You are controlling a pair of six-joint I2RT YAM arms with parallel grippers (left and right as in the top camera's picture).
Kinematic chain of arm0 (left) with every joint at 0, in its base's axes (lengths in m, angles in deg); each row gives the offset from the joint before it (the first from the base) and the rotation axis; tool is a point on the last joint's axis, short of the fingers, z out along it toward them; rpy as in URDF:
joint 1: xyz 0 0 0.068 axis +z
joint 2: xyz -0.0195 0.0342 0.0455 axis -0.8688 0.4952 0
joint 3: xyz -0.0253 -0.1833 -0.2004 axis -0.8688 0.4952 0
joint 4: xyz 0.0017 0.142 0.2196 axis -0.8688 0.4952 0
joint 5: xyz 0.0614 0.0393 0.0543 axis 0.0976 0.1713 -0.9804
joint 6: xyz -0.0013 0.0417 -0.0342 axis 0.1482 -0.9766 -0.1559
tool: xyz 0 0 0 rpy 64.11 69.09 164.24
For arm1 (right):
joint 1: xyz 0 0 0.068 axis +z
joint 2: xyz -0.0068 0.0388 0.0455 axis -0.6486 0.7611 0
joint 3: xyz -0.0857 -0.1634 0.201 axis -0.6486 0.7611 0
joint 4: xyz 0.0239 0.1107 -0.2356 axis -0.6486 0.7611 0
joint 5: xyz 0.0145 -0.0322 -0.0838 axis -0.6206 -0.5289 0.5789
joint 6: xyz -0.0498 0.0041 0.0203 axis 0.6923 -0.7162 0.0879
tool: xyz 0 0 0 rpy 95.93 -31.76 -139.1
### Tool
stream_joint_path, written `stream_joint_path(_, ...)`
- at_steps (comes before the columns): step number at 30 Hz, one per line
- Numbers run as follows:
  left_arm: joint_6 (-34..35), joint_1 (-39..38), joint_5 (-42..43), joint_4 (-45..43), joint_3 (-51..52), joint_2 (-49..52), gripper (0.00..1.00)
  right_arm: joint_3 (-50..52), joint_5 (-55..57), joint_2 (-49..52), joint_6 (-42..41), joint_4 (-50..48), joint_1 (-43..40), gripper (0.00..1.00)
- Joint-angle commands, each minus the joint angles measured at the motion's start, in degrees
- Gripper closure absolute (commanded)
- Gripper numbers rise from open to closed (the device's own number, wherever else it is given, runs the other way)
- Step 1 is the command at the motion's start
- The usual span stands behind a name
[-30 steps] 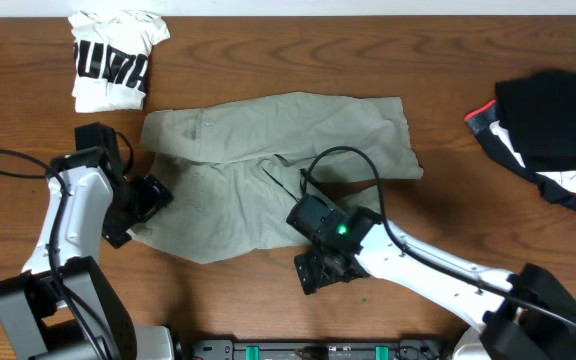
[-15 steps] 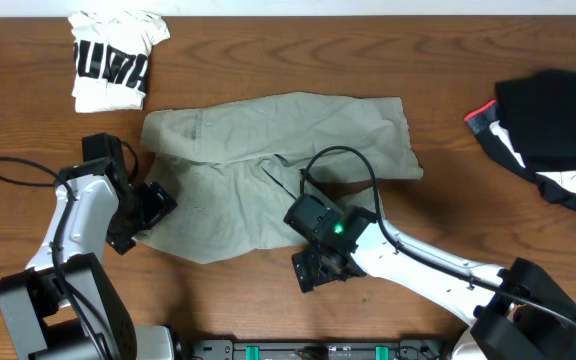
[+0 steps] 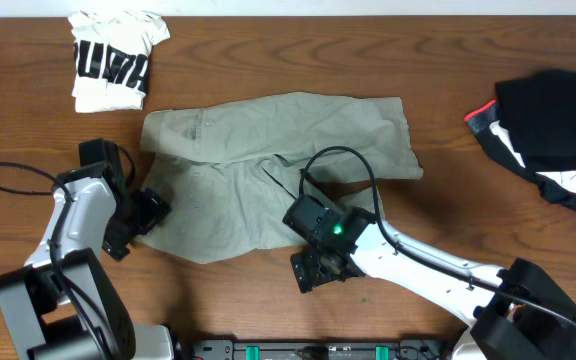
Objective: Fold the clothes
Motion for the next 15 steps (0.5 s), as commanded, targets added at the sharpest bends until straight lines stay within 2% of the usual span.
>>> stream_joint_path(1,0.68,0.57,-1.38,-0.07,0.79,2.27,0.10,0.26,0.59,0.50,-0.79,-0.39,0.57,0.06)
stream_joint_path(10,0.68,0.55,-1.36,-2.05,0.81,4.09,0.10,0.26,0.61,0.50,-0.79,-1.55,1.22,0.07)
stream_joint_path(15,0.68,0.55,-1.33,-2.78,0.81,4.39,0.15,0.26,2.03,0.50,-0.81,-2.27,1.97,0.12)
